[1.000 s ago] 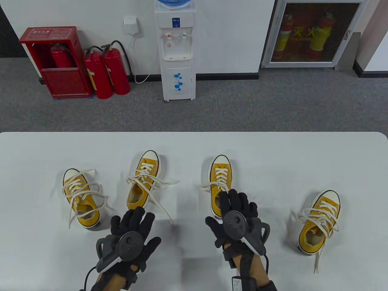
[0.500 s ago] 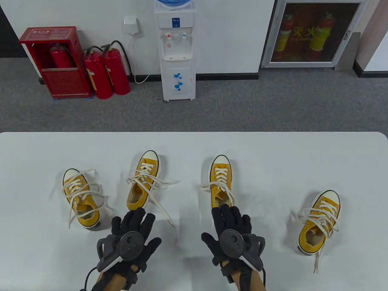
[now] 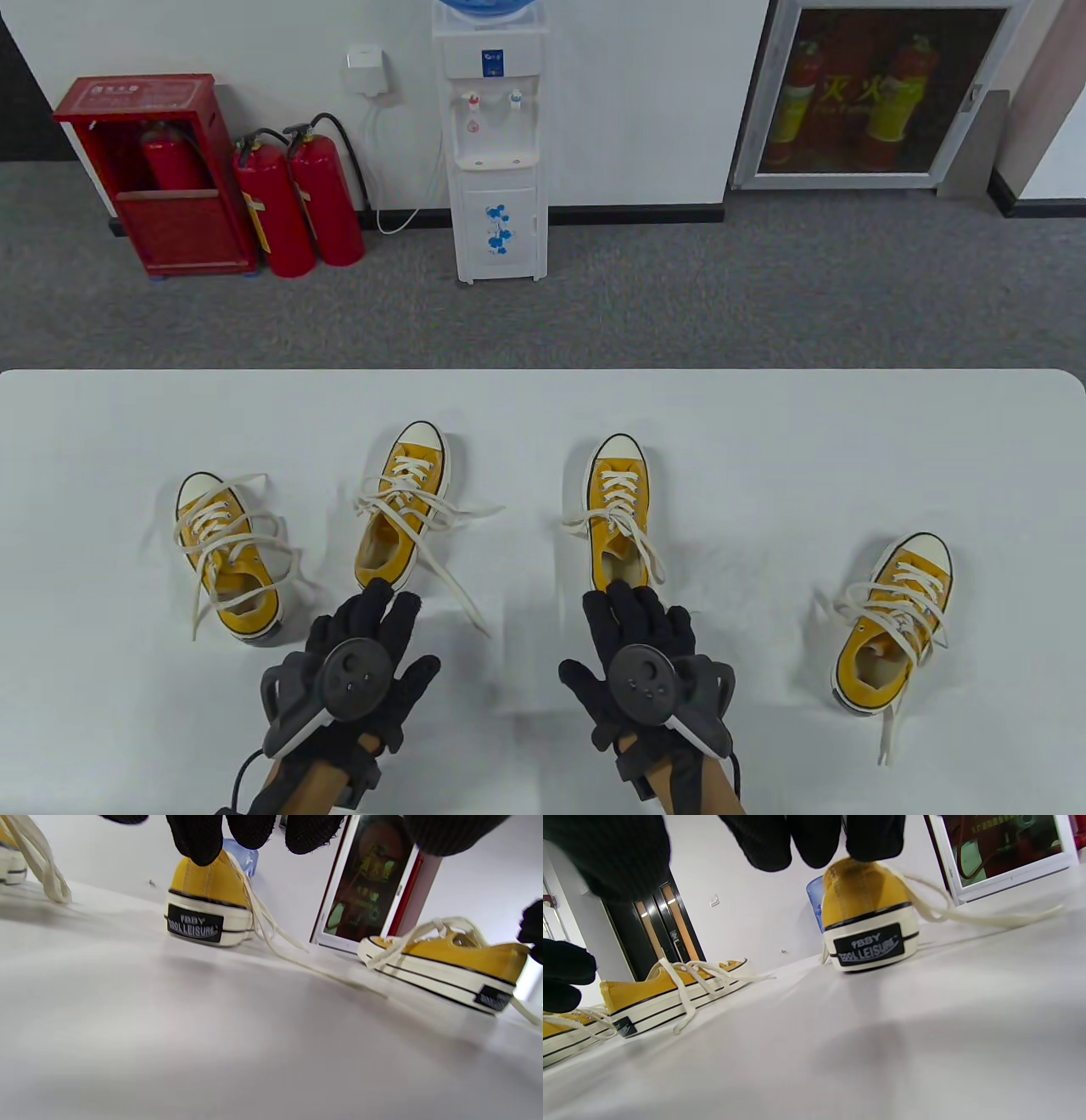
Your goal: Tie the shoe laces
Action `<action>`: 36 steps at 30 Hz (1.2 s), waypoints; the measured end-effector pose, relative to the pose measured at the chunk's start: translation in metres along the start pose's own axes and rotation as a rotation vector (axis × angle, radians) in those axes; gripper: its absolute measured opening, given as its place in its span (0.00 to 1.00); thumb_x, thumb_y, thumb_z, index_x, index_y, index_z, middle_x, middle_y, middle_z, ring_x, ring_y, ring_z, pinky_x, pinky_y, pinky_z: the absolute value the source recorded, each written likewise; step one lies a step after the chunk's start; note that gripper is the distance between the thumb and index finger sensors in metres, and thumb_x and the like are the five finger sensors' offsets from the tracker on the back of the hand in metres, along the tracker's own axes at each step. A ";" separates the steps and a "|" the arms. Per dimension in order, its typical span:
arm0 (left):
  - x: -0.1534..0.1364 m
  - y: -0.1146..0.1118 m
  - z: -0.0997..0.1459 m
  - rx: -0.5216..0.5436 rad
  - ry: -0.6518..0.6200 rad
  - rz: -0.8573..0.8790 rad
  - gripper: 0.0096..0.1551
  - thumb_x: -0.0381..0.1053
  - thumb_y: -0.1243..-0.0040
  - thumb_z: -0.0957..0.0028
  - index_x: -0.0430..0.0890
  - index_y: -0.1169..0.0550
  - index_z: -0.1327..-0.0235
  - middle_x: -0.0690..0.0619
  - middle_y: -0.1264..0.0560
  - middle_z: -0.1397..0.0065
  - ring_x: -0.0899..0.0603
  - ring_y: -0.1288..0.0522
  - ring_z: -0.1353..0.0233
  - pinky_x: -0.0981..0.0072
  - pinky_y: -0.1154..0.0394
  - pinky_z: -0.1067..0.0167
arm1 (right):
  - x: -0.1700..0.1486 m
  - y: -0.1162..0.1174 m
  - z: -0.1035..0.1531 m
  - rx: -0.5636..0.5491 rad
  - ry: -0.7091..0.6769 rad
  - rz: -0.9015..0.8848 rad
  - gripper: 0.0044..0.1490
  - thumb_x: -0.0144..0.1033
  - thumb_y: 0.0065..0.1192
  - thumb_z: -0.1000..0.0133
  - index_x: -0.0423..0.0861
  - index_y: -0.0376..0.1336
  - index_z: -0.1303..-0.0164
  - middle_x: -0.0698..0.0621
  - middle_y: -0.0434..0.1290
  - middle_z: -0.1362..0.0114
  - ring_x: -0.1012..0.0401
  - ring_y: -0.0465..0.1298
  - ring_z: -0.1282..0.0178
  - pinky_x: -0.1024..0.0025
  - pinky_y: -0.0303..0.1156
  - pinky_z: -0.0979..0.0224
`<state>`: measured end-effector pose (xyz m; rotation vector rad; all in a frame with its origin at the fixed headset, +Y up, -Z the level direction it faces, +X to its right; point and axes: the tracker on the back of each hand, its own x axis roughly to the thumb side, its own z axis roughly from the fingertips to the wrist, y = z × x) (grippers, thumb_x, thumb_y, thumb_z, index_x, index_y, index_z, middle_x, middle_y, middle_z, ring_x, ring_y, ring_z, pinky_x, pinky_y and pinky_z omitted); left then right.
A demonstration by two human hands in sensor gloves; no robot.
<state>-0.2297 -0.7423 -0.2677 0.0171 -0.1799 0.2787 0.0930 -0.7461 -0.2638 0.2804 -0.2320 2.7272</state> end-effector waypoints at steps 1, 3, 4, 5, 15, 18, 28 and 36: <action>-0.001 0.004 -0.001 0.004 0.012 0.022 0.47 0.73 0.49 0.49 0.55 0.41 0.17 0.44 0.49 0.10 0.29 0.38 0.16 0.24 0.44 0.26 | 0.000 -0.002 0.000 -0.008 0.004 -0.006 0.55 0.67 0.61 0.53 0.49 0.53 0.20 0.48 0.48 0.14 0.40 0.53 0.14 0.28 0.43 0.22; -0.003 0.012 -0.007 0.018 0.047 0.049 0.47 0.72 0.48 0.49 0.56 0.41 0.17 0.45 0.49 0.10 0.30 0.37 0.17 0.24 0.43 0.26 | -0.002 -0.003 0.000 -0.019 0.009 -0.019 0.54 0.66 0.62 0.53 0.49 0.53 0.20 0.48 0.48 0.14 0.40 0.53 0.14 0.29 0.44 0.22; -0.004 0.017 -0.011 0.023 0.065 0.049 0.46 0.72 0.48 0.48 0.56 0.41 0.17 0.45 0.48 0.10 0.30 0.37 0.17 0.25 0.43 0.26 | -0.002 -0.003 0.000 -0.016 0.011 -0.021 0.54 0.66 0.62 0.53 0.49 0.53 0.20 0.48 0.48 0.14 0.40 0.53 0.14 0.28 0.43 0.22; -0.005 0.022 -0.015 0.035 0.080 0.046 0.46 0.72 0.48 0.48 0.56 0.41 0.17 0.45 0.48 0.10 0.30 0.36 0.17 0.25 0.42 0.26 | -0.002 -0.003 0.000 -0.014 0.012 -0.021 0.54 0.66 0.62 0.52 0.49 0.53 0.20 0.48 0.48 0.14 0.40 0.53 0.14 0.29 0.43 0.22; -0.022 0.056 -0.075 0.008 0.304 -0.243 0.45 0.68 0.41 0.49 0.57 0.39 0.19 0.47 0.43 0.12 0.37 0.25 0.27 0.35 0.31 0.33 | -0.002 -0.003 0.000 -0.022 0.007 -0.016 0.54 0.66 0.62 0.52 0.49 0.53 0.20 0.48 0.48 0.14 0.40 0.53 0.14 0.29 0.43 0.22; -0.029 0.054 -0.093 -0.003 0.352 -0.260 0.44 0.67 0.39 0.50 0.58 0.38 0.19 0.47 0.40 0.13 0.38 0.21 0.32 0.38 0.28 0.36 | -0.003 -0.003 0.000 -0.026 0.010 -0.021 0.54 0.66 0.62 0.52 0.49 0.54 0.20 0.48 0.48 0.14 0.40 0.53 0.14 0.28 0.43 0.22; -0.038 0.029 -0.147 -0.087 0.404 -0.318 0.44 0.65 0.33 0.52 0.61 0.36 0.22 0.50 0.24 0.27 0.50 0.14 0.62 0.55 0.18 0.60 | -0.002 -0.003 0.000 -0.025 0.000 -0.017 0.54 0.66 0.62 0.53 0.49 0.54 0.20 0.48 0.48 0.14 0.40 0.53 0.14 0.28 0.44 0.22; -0.042 0.018 -0.169 -0.069 0.345 -0.315 0.29 0.61 0.32 0.52 0.60 0.21 0.35 0.56 0.12 0.52 0.54 0.15 0.77 0.59 0.15 0.73 | 0.001 -0.004 0.000 -0.043 -0.015 -0.026 0.53 0.66 0.62 0.52 0.49 0.54 0.20 0.48 0.49 0.14 0.41 0.53 0.14 0.28 0.43 0.22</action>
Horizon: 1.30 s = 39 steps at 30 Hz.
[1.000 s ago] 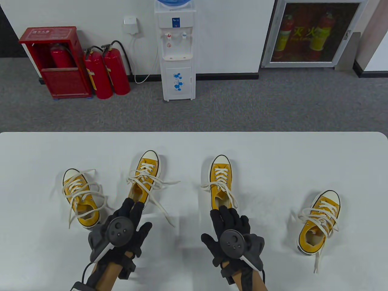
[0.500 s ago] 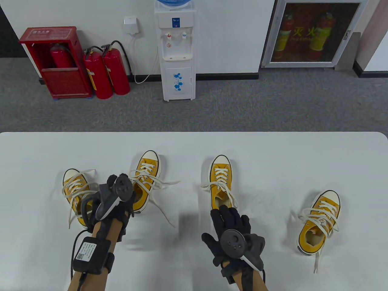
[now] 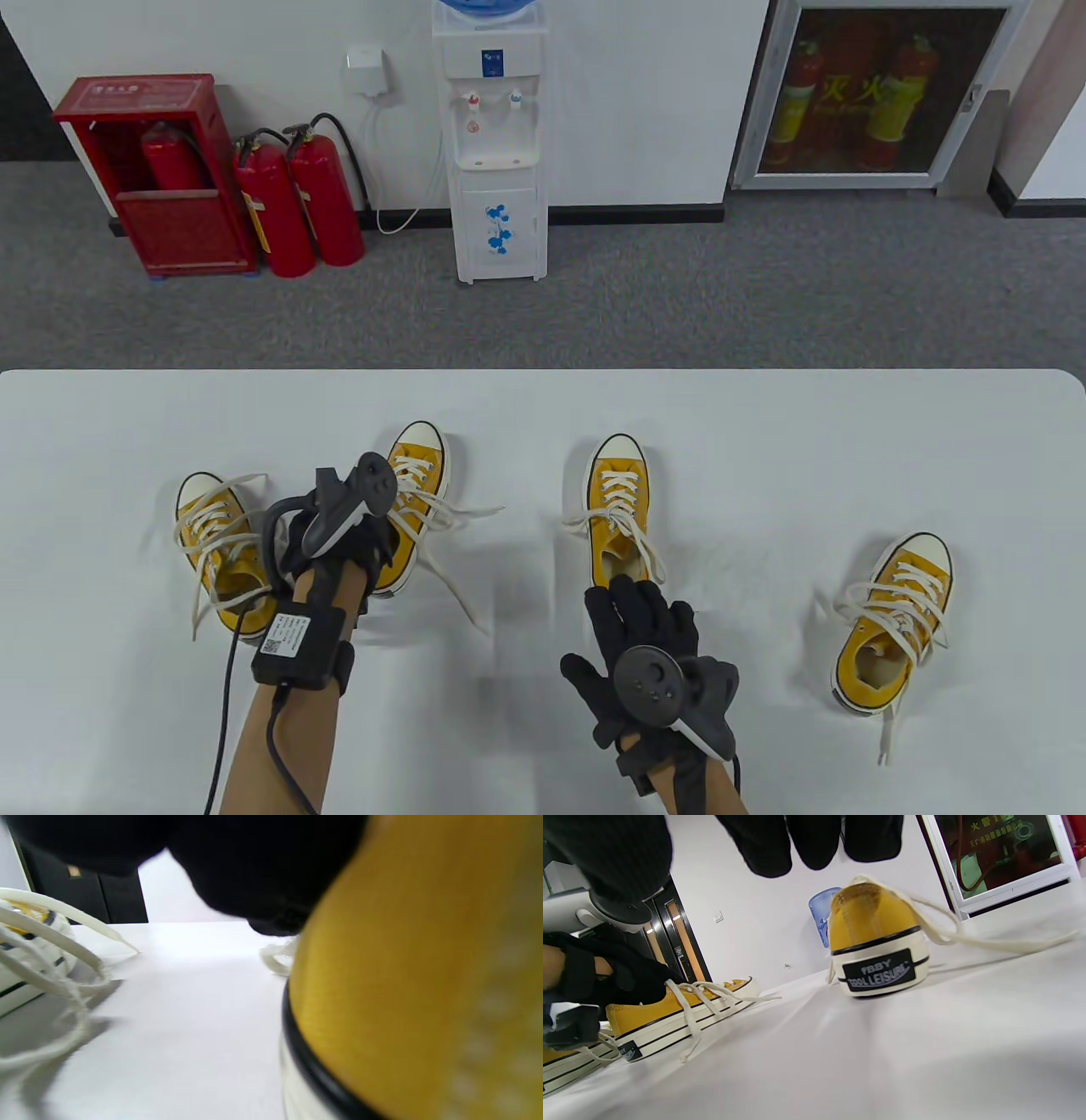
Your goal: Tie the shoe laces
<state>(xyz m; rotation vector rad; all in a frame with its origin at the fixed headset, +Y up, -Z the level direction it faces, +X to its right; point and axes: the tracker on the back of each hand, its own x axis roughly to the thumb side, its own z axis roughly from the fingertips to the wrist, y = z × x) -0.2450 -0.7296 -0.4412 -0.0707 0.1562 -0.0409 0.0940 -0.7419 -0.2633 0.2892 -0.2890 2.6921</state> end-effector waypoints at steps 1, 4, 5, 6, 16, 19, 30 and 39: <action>0.000 0.000 0.000 0.020 -0.007 -0.010 0.27 0.61 0.33 0.52 0.59 0.20 0.38 0.56 0.12 0.54 0.54 0.15 0.78 0.60 0.15 0.74 | 0.001 0.000 0.000 -0.006 -0.003 0.000 0.53 0.66 0.62 0.52 0.49 0.55 0.20 0.48 0.49 0.14 0.41 0.53 0.14 0.29 0.43 0.22; -0.001 0.002 0.001 0.012 -0.030 0.044 0.25 0.60 0.33 0.52 0.56 0.19 0.42 0.58 0.11 0.56 0.57 0.14 0.80 0.62 0.14 0.76 | 0.002 0.000 0.001 -0.013 -0.010 -0.001 0.52 0.65 0.62 0.52 0.49 0.55 0.21 0.48 0.49 0.15 0.41 0.54 0.14 0.29 0.44 0.22; -0.001 0.002 0.003 0.016 -0.035 0.074 0.25 0.60 0.33 0.52 0.55 0.18 0.43 0.57 0.11 0.57 0.58 0.13 0.81 0.62 0.14 0.77 | 0.002 0.000 0.001 -0.015 -0.012 -0.002 0.52 0.65 0.62 0.52 0.49 0.55 0.21 0.48 0.49 0.15 0.41 0.54 0.14 0.29 0.44 0.22; 0.000 0.003 0.006 0.020 -0.046 0.105 0.25 0.60 0.33 0.52 0.53 0.18 0.43 0.57 0.11 0.58 0.58 0.13 0.82 0.63 0.14 0.78 | 0.002 0.000 0.001 -0.021 -0.013 -0.005 0.52 0.65 0.62 0.52 0.49 0.55 0.21 0.48 0.50 0.15 0.41 0.54 0.14 0.29 0.44 0.22; 0.016 0.026 0.066 0.091 -0.151 0.299 0.25 0.60 0.32 0.52 0.50 0.17 0.46 0.56 0.11 0.62 0.62 0.13 0.86 0.66 0.12 0.84 | 0.001 -0.002 0.002 -0.052 -0.008 -0.018 0.52 0.65 0.62 0.52 0.49 0.56 0.21 0.48 0.50 0.15 0.41 0.54 0.14 0.29 0.44 0.22; 0.024 0.033 0.093 0.107 -0.177 0.382 0.25 0.60 0.31 0.52 0.49 0.16 0.46 0.55 0.11 0.63 0.63 0.13 0.87 0.66 0.12 0.85 | 0.000 -0.004 0.002 -0.071 -0.005 -0.027 0.52 0.65 0.62 0.52 0.49 0.56 0.21 0.48 0.50 0.15 0.41 0.54 0.14 0.29 0.44 0.22; 0.041 0.003 0.169 0.139 -0.214 0.434 0.25 0.60 0.31 0.52 0.48 0.16 0.46 0.55 0.11 0.64 0.63 0.13 0.87 0.67 0.12 0.85 | -0.002 -0.004 0.003 -0.079 0.002 -0.026 0.51 0.64 0.62 0.52 0.49 0.56 0.21 0.48 0.50 0.15 0.41 0.55 0.14 0.29 0.44 0.22; 0.042 -0.027 0.175 0.160 -0.219 0.339 0.25 0.60 0.32 0.52 0.49 0.17 0.46 0.56 0.11 0.62 0.63 0.13 0.86 0.66 0.12 0.83 | -0.002 -0.005 0.003 -0.069 -0.001 -0.025 0.51 0.64 0.62 0.52 0.49 0.56 0.21 0.48 0.50 0.15 0.41 0.55 0.15 0.29 0.44 0.22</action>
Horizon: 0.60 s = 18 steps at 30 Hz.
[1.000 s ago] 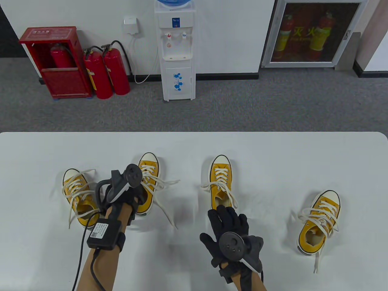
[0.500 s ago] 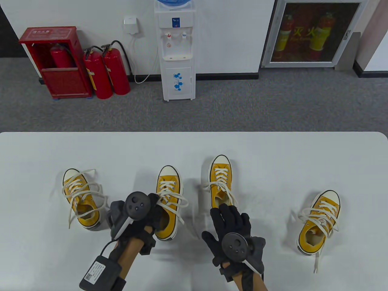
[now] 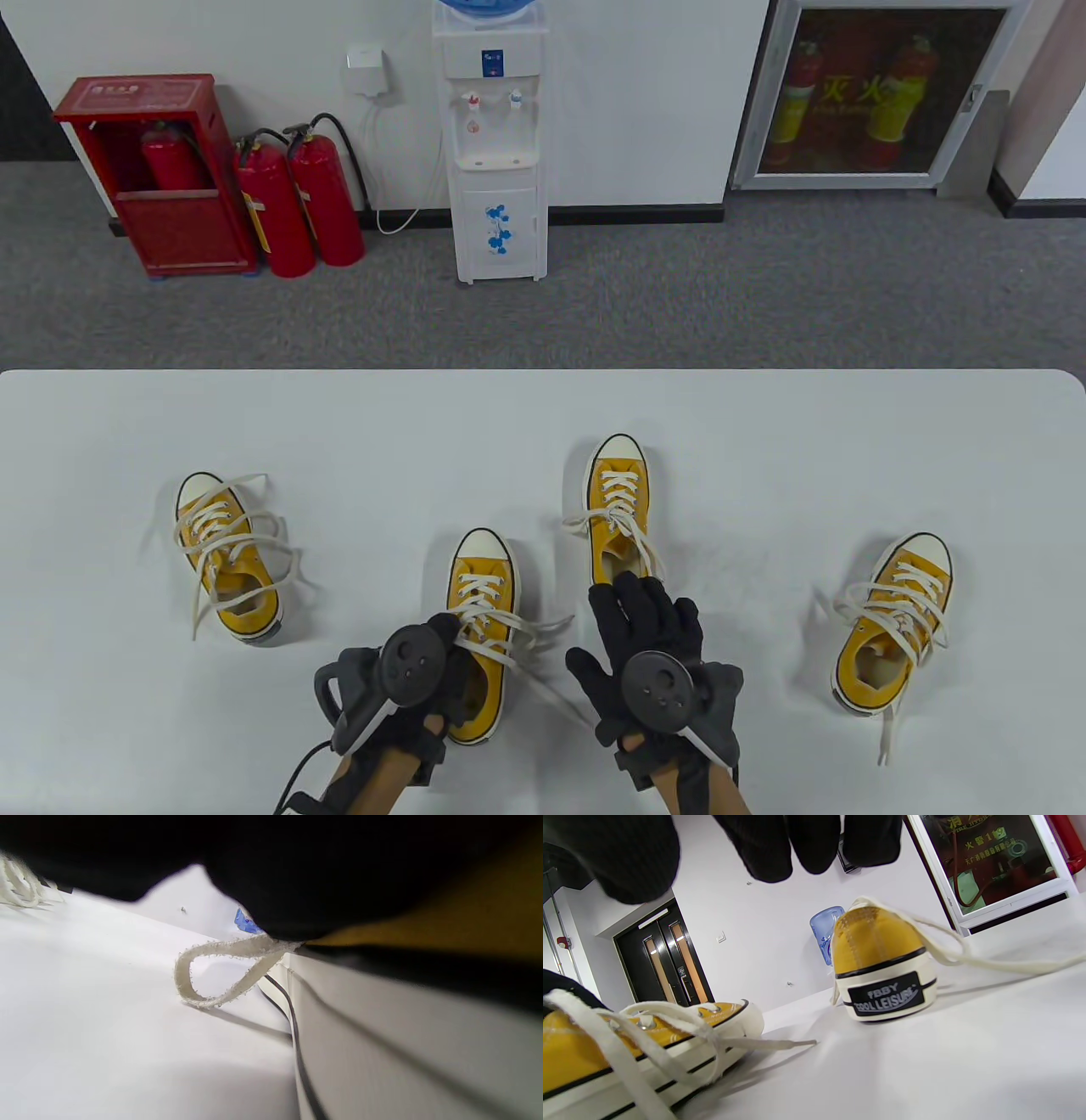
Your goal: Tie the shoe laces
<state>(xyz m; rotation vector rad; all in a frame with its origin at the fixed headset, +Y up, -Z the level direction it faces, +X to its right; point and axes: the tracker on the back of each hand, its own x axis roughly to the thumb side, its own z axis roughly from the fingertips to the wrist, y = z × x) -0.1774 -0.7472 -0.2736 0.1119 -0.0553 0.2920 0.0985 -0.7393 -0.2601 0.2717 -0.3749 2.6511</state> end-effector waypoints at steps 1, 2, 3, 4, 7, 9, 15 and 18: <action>0.000 0.000 0.001 0.004 -0.002 0.005 0.25 0.61 0.32 0.52 0.50 0.17 0.46 0.56 0.11 0.62 0.63 0.13 0.86 0.66 0.12 0.83 | 0.000 0.000 0.000 -0.001 0.000 -0.001 0.51 0.64 0.62 0.52 0.49 0.56 0.21 0.48 0.50 0.15 0.41 0.55 0.15 0.29 0.44 0.22; 0.000 -0.002 0.001 0.006 -0.004 0.007 0.25 0.61 0.33 0.52 0.50 0.17 0.46 0.57 0.11 0.62 0.63 0.13 0.86 0.66 0.12 0.83 | 0.000 0.000 0.000 0.000 -0.001 -0.002 0.51 0.64 0.62 0.52 0.49 0.56 0.21 0.48 0.50 0.15 0.41 0.55 0.15 0.29 0.44 0.22; 0.000 -0.002 0.001 0.006 -0.009 0.003 0.25 0.61 0.33 0.52 0.50 0.17 0.46 0.57 0.11 0.62 0.62 0.13 0.86 0.66 0.12 0.83 | 0.000 -0.001 0.000 -0.002 -0.003 -0.001 0.51 0.64 0.62 0.52 0.49 0.56 0.21 0.48 0.50 0.15 0.41 0.55 0.15 0.29 0.44 0.22; 0.000 -0.002 0.001 -0.001 -0.014 -0.003 0.25 0.61 0.33 0.51 0.50 0.17 0.46 0.57 0.11 0.62 0.62 0.13 0.86 0.66 0.12 0.82 | 0.000 -0.001 0.000 -0.003 -0.004 0.000 0.51 0.64 0.62 0.52 0.49 0.56 0.21 0.48 0.50 0.15 0.41 0.55 0.15 0.29 0.44 0.22; -0.001 -0.005 0.002 -0.014 -0.018 0.003 0.26 0.62 0.35 0.51 0.50 0.18 0.44 0.57 0.12 0.60 0.59 0.14 0.84 0.63 0.14 0.80 | 0.000 0.000 0.000 -0.001 -0.002 0.002 0.51 0.64 0.62 0.52 0.49 0.56 0.21 0.48 0.50 0.15 0.41 0.55 0.14 0.29 0.44 0.22; -0.002 -0.004 0.002 -0.034 -0.027 -0.002 0.27 0.62 0.36 0.50 0.50 0.19 0.43 0.57 0.13 0.59 0.58 0.14 0.82 0.62 0.14 0.78 | -0.001 -0.002 0.000 -0.006 0.005 0.003 0.51 0.64 0.62 0.52 0.49 0.56 0.21 0.48 0.50 0.15 0.41 0.55 0.14 0.29 0.44 0.22; -0.010 -0.003 0.004 -0.054 -0.065 0.064 0.30 0.64 0.35 0.52 0.52 0.21 0.39 0.56 0.13 0.53 0.54 0.12 0.75 0.58 0.14 0.71 | -0.003 -0.004 0.000 -0.012 0.014 -0.015 0.51 0.64 0.62 0.52 0.49 0.56 0.21 0.48 0.50 0.15 0.41 0.55 0.15 0.29 0.44 0.22; -0.012 0.003 0.004 -0.097 -0.087 0.072 0.34 0.65 0.34 0.52 0.53 0.22 0.35 0.53 0.13 0.47 0.50 0.11 0.68 0.53 0.15 0.64 | -0.004 -0.004 0.000 -0.010 0.019 -0.015 0.51 0.64 0.62 0.52 0.49 0.56 0.21 0.48 0.50 0.15 0.41 0.55 0.15 0.28 0.43 0.22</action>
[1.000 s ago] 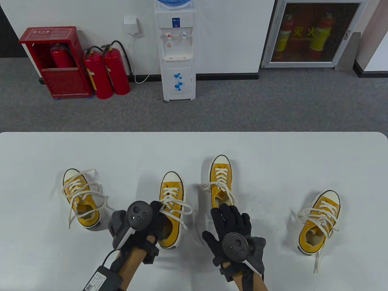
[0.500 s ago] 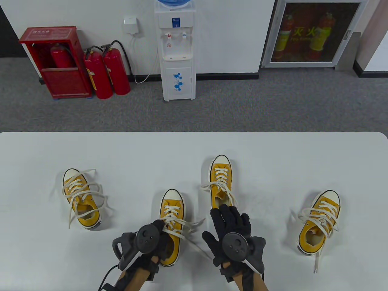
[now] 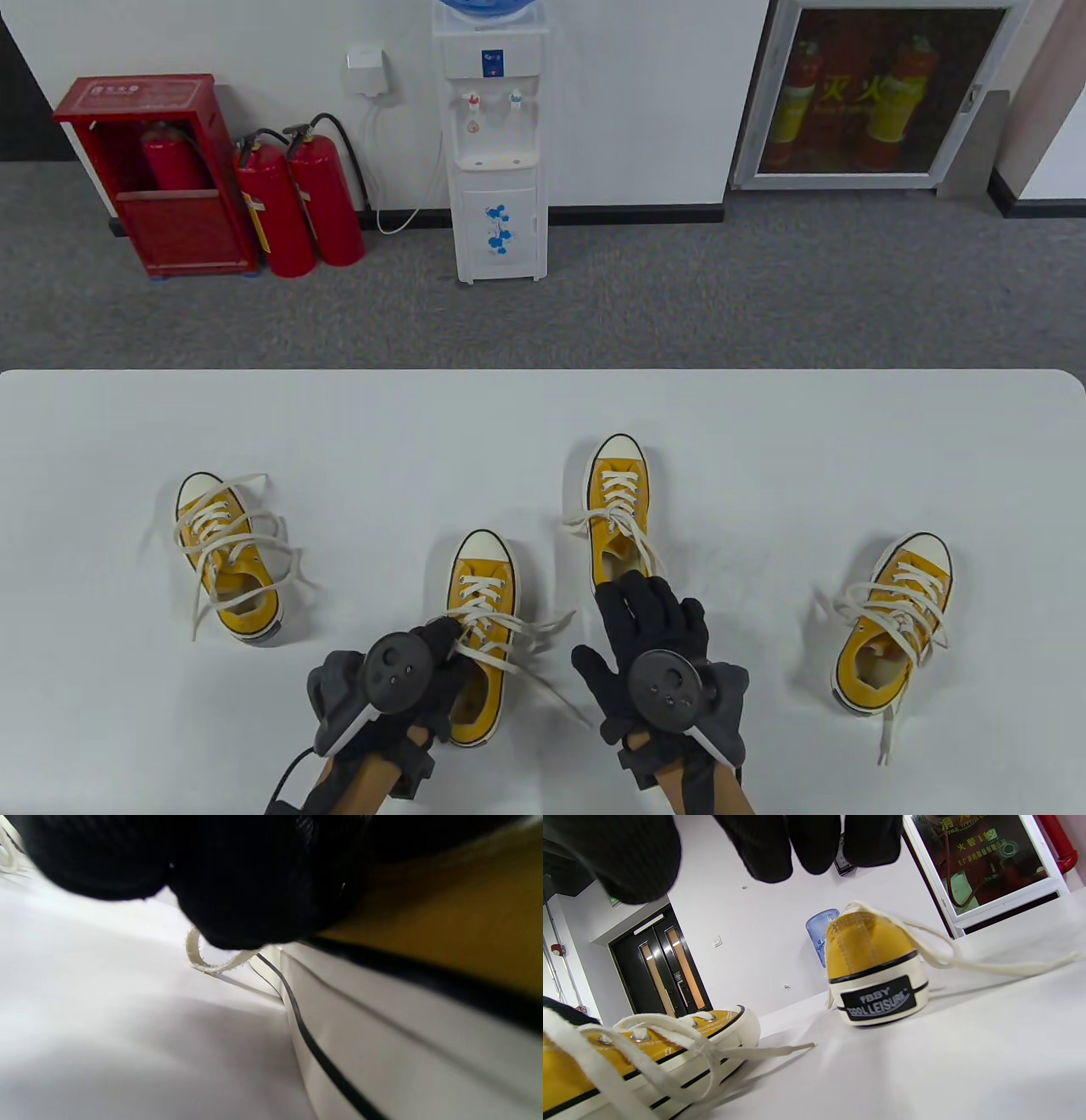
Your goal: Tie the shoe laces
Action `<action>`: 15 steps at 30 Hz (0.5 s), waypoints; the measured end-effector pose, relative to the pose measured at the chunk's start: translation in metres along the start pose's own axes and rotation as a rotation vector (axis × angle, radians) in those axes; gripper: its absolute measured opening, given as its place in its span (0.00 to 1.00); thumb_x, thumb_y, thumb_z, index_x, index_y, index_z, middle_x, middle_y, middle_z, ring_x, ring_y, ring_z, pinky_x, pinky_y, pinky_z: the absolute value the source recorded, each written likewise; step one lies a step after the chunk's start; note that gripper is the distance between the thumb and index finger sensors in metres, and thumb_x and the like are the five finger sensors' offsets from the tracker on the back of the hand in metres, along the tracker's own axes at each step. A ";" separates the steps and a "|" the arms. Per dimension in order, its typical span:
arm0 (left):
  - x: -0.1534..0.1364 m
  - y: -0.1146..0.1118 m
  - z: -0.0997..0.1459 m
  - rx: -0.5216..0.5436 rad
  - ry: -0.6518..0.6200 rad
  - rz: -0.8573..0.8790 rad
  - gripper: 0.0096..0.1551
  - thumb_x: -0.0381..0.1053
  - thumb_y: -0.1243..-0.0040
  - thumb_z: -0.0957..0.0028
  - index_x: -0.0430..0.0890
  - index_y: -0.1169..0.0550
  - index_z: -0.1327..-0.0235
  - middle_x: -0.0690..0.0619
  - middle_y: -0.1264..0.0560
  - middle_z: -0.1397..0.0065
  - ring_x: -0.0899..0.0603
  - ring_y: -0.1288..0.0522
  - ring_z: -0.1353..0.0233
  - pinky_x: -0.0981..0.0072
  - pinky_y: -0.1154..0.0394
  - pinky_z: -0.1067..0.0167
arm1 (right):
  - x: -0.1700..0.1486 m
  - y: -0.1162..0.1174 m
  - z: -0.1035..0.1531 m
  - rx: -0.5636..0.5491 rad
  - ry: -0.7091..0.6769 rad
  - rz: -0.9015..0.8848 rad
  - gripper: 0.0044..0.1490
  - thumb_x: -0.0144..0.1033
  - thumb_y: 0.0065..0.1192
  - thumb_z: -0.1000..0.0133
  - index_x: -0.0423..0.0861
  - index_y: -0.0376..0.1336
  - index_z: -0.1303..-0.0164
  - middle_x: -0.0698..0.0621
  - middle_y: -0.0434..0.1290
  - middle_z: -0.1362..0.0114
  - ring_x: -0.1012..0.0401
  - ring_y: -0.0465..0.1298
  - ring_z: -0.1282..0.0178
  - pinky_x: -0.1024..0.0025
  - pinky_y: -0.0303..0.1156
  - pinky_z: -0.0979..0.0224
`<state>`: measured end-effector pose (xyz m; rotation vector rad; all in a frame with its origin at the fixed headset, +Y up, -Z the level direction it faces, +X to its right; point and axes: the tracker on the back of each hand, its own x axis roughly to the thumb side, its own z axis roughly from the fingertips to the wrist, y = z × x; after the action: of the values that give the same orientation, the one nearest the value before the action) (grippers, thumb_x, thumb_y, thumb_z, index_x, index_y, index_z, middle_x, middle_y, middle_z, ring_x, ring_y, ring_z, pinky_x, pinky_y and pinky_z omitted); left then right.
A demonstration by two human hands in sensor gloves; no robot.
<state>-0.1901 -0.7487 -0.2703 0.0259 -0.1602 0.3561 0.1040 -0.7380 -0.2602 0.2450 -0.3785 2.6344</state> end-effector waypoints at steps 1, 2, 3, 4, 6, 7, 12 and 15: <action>-0.001 0.004 0.001 -0.003 -0.008 -0.001 0.35 0.65 0.33 0.53 0.53 0.23 0.33 0.52 0.14 0.45 0.49 0.11 0.65 0.51 0.15 0.61 | -0.001 -0.001 0.000 -0.003 0.004 -0.001 0.51 0.64 0.62 0.52 0.49 0.56 0.21 0.48 0.50 0.15 0.41 0.55 0.14 0.28 0.43 0.22; -0.002 0.006 0.001 -0.008 -0.015 -0.003 0.36 0.66 0.33 0.53 0.54 0.24 0.31 0.52 0.15 0.43 0.48 0.12 0.63 0.50 0.16 0.59 | -0.002 -0.001 0.000 -0.005 0.007 -0.005 0.51 0.64 0.62 0.52 0.49 0.56 0.21 0.48 0.50 0.15 0.41 0.55 0.14 0.28 0.43 0.22; -0.003 0.010 0.001 -0.019 -0.033 -0.006 0.38 0.66 0.33 0.53 0.54 0.25 0.29 0.51 0.17 0.39 0.48 0.12 0.60 0.48 0.17 0.55 | -0.002 -0.002 0.000 -0.007 0.012 -0.011 0.51 0.64 0.62 0.52 0.49 0.56 0.21 0.48 0.50 0.15 0.41 0.55 0.14 0.28 0.43 0.22; -0.005 0.013 0.002 -0.027 -0.049 -0.001 0.39 0.65 0.32 0.53 0.55 0.27 0.27 0.51 0.19 0.34 0.47 0.13 0.55 0.46 0.18 0.51 | -0.003 -0.002 0.000 -0.007 0.013 -0.011 0.51 0.64 0.62 0.51 0.49 0.56 0.21 0.48 0.50 0.15 0.41 0.54 0.14 0.28 0.43 0.22; -0.012 0.018 0.001 -0.063 -0.056 0.048 0.41 0.64 0.31 0.53 0.57 0.30 0.24 0.49 0.25 0.28 0.45 0.15 0.48 0.43 0.21 0.44 | -0.004 -0.003 -0.001 -0.009 0.019 -0.009 0.51 0.64 0.62 0.52 0.49 0.56 0.21 0.48 0.50 0.15 0.41 0.54 0.14 0.28 0.43 0.22; -0.014 0.019 0.001 -0.060 -0.057 0.084 0.42 0.64 0.31 0.53 0.56 0.31 0.24 0.48 0.27 0.26 0.44 0.17 0.45 0.41 0.23 0.41 | -0.004 -0.003 -0.001 -0.008 0.020 -0.009 0.51 0.64 0.62 0.52 0.49 0.56 0.21 0.48 0.50 0.15 0.41 0.54 0.14 0.28 0.43 0.22; -0.019 0.019 0.001 -0.054 -0.080 0.208 0.42 0.62 0.31 0.52 0.59 0.33 0.22 0.49 0.37 0.16 0.38 0.26 0.25 0.30 0.36 0.28 | -0.004 -0.004 -0.001 -0.015 0.016 -0.009 0.51 0.64 0.62 0.52 0.49 0.56 0.21 0.48 0.50 0.15 0.41 0.54 0.14 0.28 0.43 0.22; -0.012 0.016 0.002 -0.042 -0.109 0.201 0.41 0.62 0.32 0.51 0.62 0.33 0.22 0.51 0.39 0.13 0.37 0.31 0.19 0.27 0.41 0.25 | -0.003 -0.003 -0.001 -0.012 0.010 -0.008 0.51 0.64 0.62 0.52 0.49 0.56 0.21 0.48 0.49 0.15 0.41 0.54 0.14 0.28 0.42 0.22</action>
<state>-0.2070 -0.7382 -0.2701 -0.0125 -0.2794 0.5527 0.1083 -0.7363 -0.2614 0.2292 -0.3896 2.6236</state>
